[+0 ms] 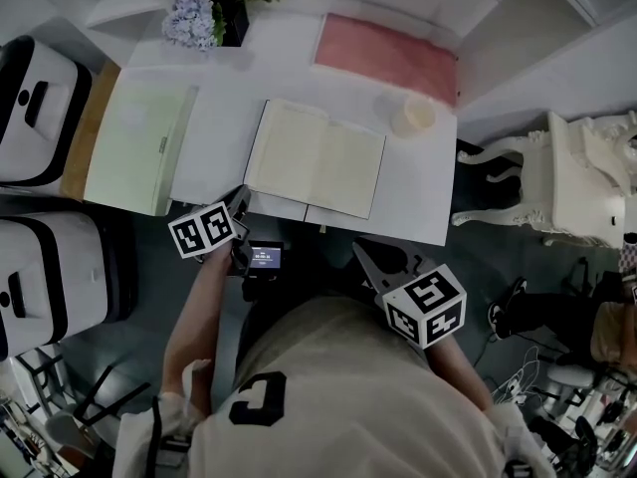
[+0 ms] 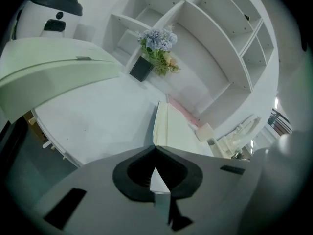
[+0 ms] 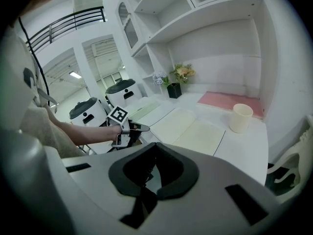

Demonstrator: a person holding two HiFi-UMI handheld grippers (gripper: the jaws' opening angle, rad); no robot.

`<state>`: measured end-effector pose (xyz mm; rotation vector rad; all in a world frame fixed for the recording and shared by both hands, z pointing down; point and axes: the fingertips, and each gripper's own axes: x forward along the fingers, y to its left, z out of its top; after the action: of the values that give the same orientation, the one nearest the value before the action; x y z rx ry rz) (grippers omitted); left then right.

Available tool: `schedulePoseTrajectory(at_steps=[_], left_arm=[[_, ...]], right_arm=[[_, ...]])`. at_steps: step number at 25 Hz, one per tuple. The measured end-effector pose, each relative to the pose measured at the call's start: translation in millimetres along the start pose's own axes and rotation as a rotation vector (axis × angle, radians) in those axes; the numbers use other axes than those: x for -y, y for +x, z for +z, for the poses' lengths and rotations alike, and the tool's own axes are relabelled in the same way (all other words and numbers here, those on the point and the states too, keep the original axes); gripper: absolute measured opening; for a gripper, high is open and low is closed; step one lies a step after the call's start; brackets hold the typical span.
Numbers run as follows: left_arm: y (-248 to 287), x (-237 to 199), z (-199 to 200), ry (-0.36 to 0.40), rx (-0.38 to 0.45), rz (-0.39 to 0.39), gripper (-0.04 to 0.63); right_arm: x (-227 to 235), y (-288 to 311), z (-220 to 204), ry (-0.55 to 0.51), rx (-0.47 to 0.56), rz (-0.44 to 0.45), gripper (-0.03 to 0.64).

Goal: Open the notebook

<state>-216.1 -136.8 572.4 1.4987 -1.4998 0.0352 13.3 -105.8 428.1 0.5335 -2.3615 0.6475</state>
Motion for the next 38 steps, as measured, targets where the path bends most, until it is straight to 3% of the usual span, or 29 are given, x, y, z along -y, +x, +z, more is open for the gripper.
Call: schedulePoseTrajectory(at_steps=[27,38], left_arm=[[14.9,-13.7,-16.7,0.019,-0.101,0.012,0.014],[16.6,-12.5,-15.1,0.082,-0.12,0.035,0.014]], right_arm=[[-14.7,25.7,10.5,-0.009,-0.041,0.014,0.021],[-12.6,25.8,12.1,-0.002,-0.031,0.022,0.021]])
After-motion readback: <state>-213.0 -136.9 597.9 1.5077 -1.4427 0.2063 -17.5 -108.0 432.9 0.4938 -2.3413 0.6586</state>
